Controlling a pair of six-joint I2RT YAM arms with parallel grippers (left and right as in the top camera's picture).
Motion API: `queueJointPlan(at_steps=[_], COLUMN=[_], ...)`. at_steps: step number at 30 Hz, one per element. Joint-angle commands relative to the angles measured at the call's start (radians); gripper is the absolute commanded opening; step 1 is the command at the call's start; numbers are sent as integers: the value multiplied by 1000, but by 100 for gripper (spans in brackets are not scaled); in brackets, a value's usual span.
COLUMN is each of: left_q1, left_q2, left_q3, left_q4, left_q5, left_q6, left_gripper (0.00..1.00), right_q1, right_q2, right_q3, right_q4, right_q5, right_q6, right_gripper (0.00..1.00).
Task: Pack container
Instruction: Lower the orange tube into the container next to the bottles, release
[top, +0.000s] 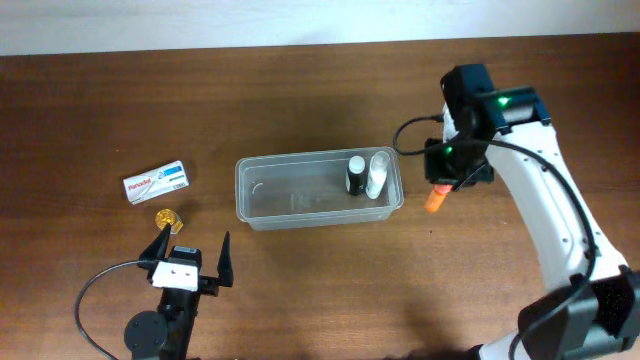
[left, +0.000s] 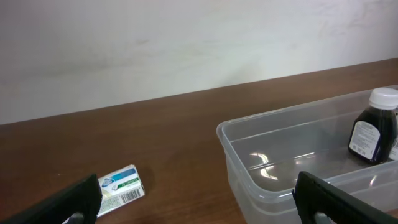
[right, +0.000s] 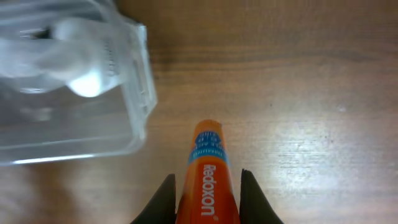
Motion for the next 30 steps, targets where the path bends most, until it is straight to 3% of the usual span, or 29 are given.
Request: queueJointPlan(at_steps=[1,11,30], left_q1=[-1,-1,-1], left_q2=[-9,-9,-9], left_q3=[-3,-3,-3], left_q4=[-5,-5,-5], left_q5=[-6,-6,-6], left_q6=[9,9,9], left_gripper=[99,99,100], right_q1=[44,202,296], right_q2=[-82,-187,-13], right_q3=[98,142,122], right_q4=[-20,-4,43], right_q5=[-17,-40,18], right_q6=[-16,14,29], right_gripper=[16,20,21])
